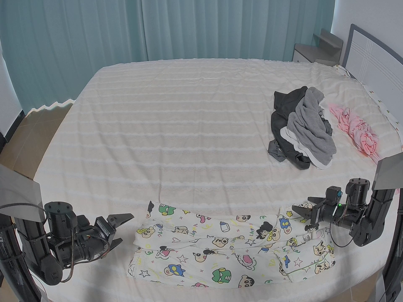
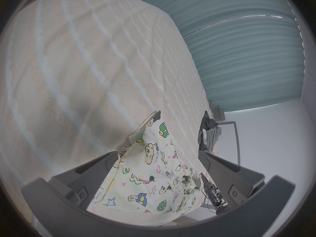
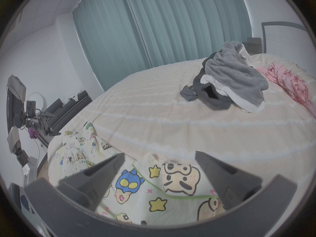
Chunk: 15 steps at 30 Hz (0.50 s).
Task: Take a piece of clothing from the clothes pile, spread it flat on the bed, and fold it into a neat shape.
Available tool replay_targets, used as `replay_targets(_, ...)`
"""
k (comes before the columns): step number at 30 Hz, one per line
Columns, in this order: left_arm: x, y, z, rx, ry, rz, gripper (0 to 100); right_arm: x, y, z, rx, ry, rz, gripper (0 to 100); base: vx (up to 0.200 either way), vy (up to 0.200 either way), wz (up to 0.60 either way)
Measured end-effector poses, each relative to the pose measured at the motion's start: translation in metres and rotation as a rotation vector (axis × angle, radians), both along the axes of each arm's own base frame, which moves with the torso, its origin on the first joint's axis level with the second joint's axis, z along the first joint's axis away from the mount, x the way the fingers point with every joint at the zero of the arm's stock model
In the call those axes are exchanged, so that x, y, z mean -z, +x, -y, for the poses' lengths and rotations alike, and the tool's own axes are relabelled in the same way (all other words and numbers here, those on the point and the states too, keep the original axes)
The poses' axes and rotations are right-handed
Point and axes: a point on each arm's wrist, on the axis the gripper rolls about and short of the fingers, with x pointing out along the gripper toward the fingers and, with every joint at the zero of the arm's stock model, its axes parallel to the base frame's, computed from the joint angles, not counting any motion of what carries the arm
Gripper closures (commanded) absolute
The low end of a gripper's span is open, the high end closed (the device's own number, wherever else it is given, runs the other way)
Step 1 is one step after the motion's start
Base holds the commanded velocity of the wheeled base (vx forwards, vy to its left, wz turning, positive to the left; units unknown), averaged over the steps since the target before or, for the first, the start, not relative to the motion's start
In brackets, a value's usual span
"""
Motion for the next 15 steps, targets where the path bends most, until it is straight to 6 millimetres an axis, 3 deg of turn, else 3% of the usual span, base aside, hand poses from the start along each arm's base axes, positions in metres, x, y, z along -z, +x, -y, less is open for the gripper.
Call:
replay_targets(6,0.000,0.000,0.000,0.000,0.000,0.000,0,-0.011,-0.004,0.000,0.015,0.035,0.008,0,0.000,0.000,0.00)
replay_targets(15,0.001,0.000,0.000,0.001,0.002,-0.005,0,-0.010,-0.017,-0.016,-0.037,0.041,-0.034,0,0.000,0.000,0.00)
